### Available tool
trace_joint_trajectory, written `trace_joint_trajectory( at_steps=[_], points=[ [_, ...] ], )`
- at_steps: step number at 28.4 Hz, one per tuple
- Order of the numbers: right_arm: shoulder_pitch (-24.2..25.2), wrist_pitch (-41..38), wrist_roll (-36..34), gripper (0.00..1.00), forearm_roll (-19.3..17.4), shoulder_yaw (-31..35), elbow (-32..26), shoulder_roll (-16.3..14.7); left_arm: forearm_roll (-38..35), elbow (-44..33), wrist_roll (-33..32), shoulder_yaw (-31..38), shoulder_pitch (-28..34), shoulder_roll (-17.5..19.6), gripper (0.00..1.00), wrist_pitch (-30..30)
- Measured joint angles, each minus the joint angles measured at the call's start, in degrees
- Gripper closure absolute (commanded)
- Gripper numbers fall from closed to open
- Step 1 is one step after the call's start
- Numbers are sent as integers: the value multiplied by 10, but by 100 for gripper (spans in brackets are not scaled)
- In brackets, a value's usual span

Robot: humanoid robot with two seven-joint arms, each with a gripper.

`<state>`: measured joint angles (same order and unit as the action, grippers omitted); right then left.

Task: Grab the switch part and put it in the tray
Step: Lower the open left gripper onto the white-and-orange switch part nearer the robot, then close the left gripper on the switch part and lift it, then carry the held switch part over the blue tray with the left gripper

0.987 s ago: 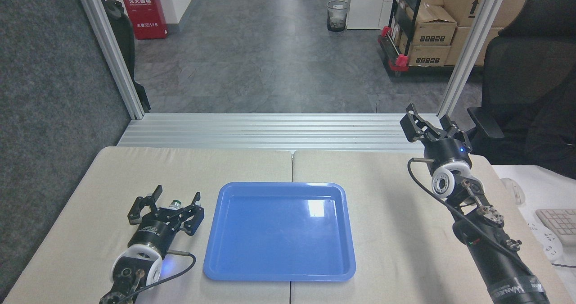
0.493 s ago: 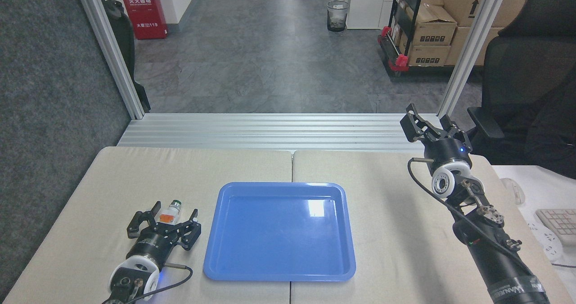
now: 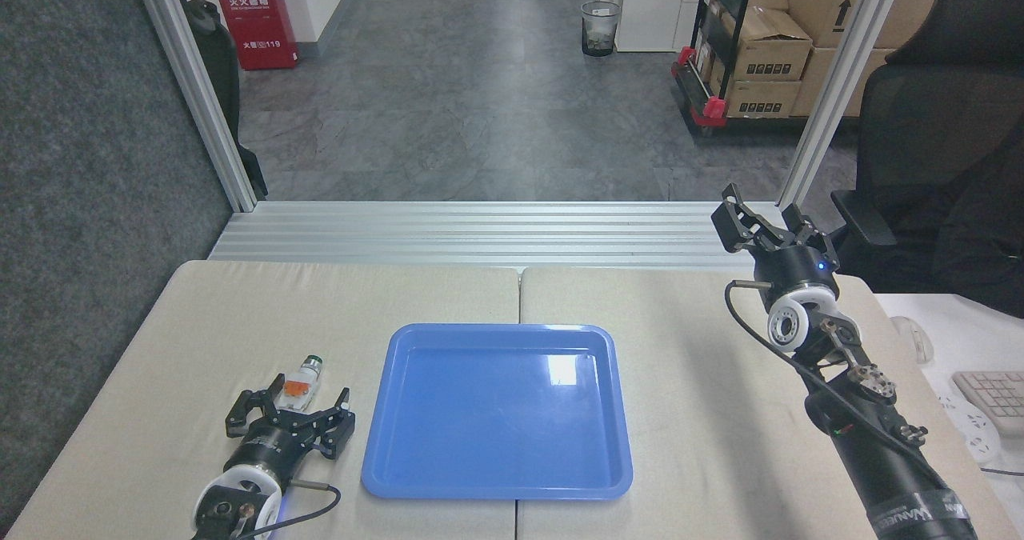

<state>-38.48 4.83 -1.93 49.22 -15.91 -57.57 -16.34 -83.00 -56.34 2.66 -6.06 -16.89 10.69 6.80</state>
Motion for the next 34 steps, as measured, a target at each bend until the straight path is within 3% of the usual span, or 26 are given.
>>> trace_joint_trajectory(
  at_steps=[3,8,9,11,21,34],
  points=[
    [0,0,0,1,0,0,0,0,0,6,0,-3,-1,1,53,-1],
    [0,0,0,1,0,0,0,0,-2,11,-4,-5,-2,3,77,-1],
    [0,0,0,1,0,0,0,0,-5,13,-4,-6,-2,3,89,-1],
    [0,0,0,1,0,0,0,0,-11,15,-4,-7,-2,4,99,0],
    [0,0,0,1,0,0,0,0,-20,3,-11,-3,-2,20,100,23],
    [0,0,0,1,0,0,0,0,68,-169,-127,31,-9,50,100,202]
  ],
)
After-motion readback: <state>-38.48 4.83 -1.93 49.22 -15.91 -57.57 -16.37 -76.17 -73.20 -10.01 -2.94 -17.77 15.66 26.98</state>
